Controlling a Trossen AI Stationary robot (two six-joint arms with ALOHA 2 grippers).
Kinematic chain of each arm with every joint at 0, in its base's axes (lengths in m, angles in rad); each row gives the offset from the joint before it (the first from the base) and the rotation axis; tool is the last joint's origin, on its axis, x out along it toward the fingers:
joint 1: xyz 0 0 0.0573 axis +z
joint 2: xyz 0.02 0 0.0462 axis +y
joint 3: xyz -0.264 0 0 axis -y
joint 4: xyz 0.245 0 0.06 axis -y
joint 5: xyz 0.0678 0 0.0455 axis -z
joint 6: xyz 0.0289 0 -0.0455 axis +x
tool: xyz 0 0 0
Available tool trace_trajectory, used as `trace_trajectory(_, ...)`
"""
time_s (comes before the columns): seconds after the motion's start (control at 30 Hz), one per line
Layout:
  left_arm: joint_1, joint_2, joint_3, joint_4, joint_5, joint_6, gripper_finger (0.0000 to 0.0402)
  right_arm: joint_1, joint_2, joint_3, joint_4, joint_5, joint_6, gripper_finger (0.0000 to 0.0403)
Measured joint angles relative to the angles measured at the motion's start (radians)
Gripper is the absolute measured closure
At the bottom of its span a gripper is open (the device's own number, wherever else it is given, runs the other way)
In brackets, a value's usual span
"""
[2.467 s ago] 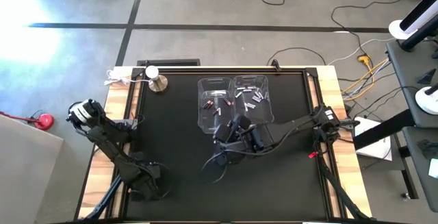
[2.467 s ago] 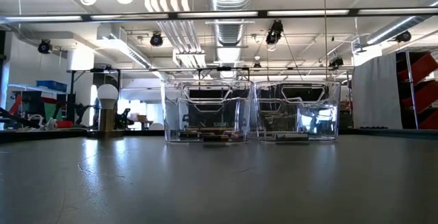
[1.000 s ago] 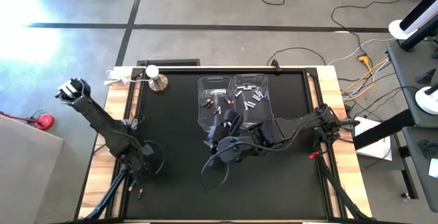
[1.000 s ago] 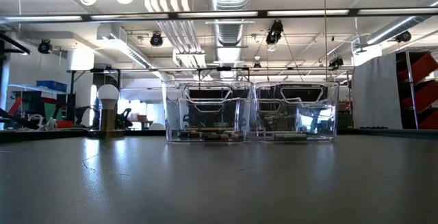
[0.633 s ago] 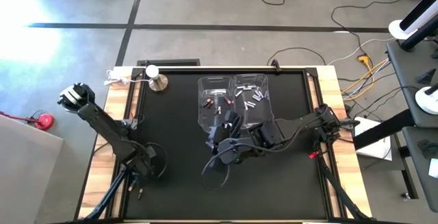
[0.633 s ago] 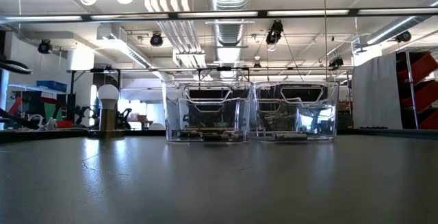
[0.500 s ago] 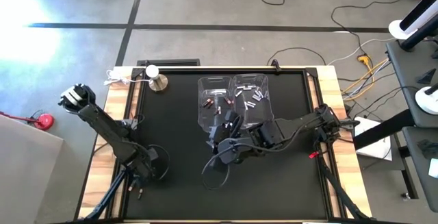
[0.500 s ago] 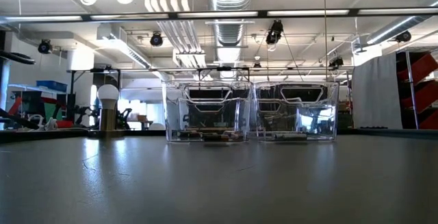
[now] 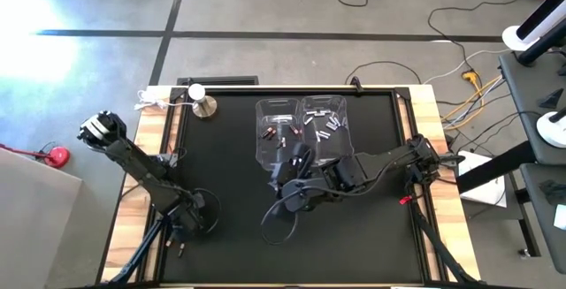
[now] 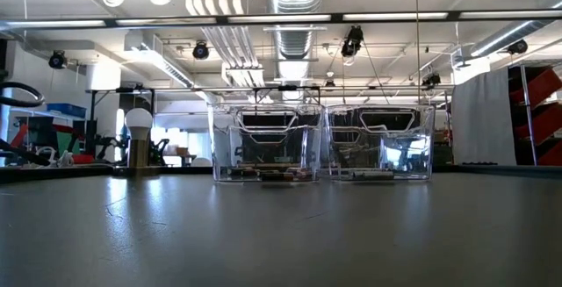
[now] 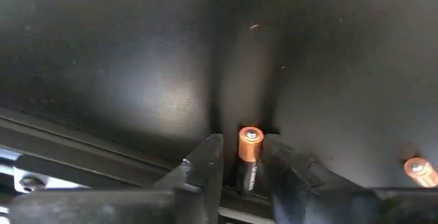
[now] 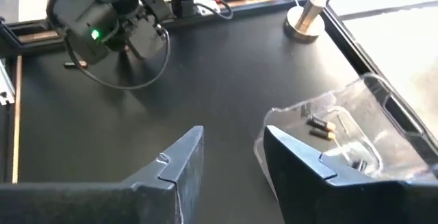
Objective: Sort batteries
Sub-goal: Put the black battery into the left transparent bin
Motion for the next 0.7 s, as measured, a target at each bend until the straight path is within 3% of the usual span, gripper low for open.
trace_trajectory(0.2, 0.0, -0.001, -0.008, 0.001, -0.006, -0.012, 0.0387, 0.006, -0.006, 0.004, -0.061, -0.017, 0.009, 0.0259)
trace_trajectory(0.33, -0.005, -0.04, 0.01, -0.013, -0.086, -0.016, 0.0388, 0.022, -0.049, 0.067, -0.106, -0.02, 0.004, 0.0264)
trace_trajectory(0.57, 0.075, -0.183, 0.137, -0.004, -0.461, 0.0, 0.0398, 0.016, -0.131, 0.076, -0.104, -0.016, -0.044, 0.0253)
trace_trajectory(0.7, 0.182, -0.276, 0.207, 0.167, -0.695, 0.2, 0.0399, -0.006, -0.117, 0.074, -0.116, -0.041, -0.091, 0.0248)
